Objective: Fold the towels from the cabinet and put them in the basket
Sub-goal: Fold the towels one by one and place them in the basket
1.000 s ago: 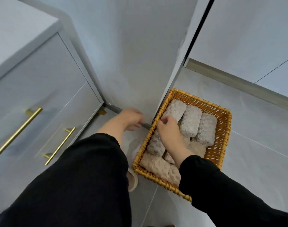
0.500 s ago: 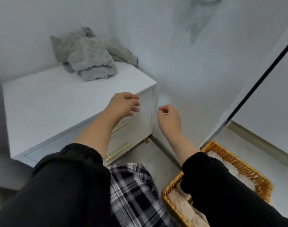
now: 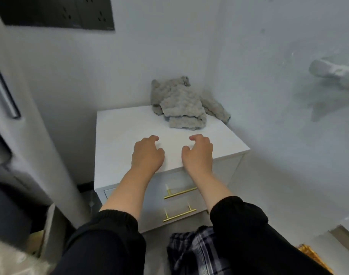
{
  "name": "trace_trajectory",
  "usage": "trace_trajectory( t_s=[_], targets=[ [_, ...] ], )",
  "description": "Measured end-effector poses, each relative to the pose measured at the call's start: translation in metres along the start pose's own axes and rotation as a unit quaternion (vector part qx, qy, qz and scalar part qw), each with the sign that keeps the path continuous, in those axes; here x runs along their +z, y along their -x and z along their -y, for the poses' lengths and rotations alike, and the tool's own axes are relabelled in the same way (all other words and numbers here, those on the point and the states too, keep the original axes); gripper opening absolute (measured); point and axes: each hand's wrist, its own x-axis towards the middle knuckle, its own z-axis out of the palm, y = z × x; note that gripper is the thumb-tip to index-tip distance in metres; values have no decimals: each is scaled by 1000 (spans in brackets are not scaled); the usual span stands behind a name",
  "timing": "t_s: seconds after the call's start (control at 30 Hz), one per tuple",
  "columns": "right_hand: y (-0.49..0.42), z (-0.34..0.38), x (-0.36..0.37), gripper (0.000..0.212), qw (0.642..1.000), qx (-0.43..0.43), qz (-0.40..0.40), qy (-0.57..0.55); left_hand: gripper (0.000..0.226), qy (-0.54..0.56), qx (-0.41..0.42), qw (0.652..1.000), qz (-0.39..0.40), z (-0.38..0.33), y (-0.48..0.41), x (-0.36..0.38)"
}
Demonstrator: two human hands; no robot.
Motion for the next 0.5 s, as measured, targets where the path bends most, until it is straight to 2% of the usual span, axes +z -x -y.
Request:
trace_trajectory(
  t_s=[0.17,0.3,0.5],
  targets=[
    [-25,5,31,51,997,17,16,69,40,-220,8,975,31,23,-17,7],
    [-52,-1,38,74,984,54,30,167,50,-265,11,961,72,33,-25,9],
    [-101,0,38,90,984,-20,17,174,55,-306,24,950,57,38,-24,17]
  ],
)
